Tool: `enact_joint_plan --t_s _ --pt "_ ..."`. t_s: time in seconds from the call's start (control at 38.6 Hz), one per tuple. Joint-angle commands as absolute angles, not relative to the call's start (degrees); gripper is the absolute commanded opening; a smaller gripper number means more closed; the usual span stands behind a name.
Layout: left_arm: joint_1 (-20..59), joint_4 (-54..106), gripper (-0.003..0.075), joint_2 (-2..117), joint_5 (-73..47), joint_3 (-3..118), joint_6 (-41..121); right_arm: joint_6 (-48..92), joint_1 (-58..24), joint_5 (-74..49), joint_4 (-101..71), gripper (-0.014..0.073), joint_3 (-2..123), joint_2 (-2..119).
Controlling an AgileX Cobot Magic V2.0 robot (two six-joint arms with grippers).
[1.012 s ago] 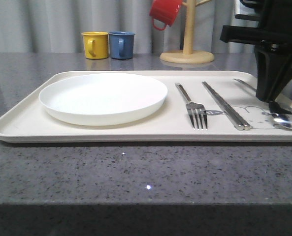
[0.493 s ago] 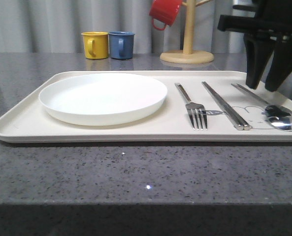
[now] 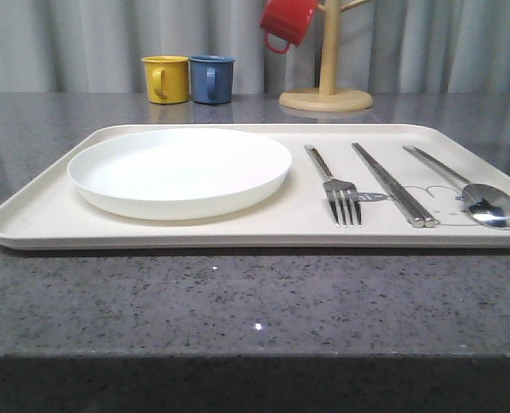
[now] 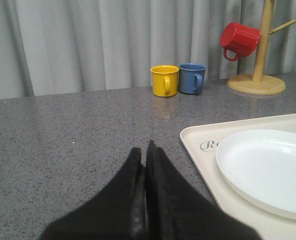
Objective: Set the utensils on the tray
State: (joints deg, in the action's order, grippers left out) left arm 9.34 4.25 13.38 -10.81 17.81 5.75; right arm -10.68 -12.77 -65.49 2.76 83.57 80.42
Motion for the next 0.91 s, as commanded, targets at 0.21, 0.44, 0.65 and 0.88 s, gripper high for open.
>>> enact_joint_plan --t_s 0.21,0.44,0.65,0.88 --pt "9.15 4.83 -0.0018 13.80 -5.82 19.50 5.22 -1.87 -12.64 -37.47 4.94 -0.0069 56.52 55.58" --pt "9.15 4.83 -0.0018 13.80 -5.82 19.50 5.22 -1.87 -12.64 -23.30 5.51 -0.0069 34.47 35.64" --pt "9.15 4.83 -0.0018 13.80 -5.82 19.50 5.22 -1.92 -12.64 -22.51 4.92 -0.0069 23.30 17.12" --pt "9.15 4.83 -0.0018 13.80 -5.82 19.50 5.22 -1.92 -12.64 -24.00 3.95 -0.0069 22.76 10.85"
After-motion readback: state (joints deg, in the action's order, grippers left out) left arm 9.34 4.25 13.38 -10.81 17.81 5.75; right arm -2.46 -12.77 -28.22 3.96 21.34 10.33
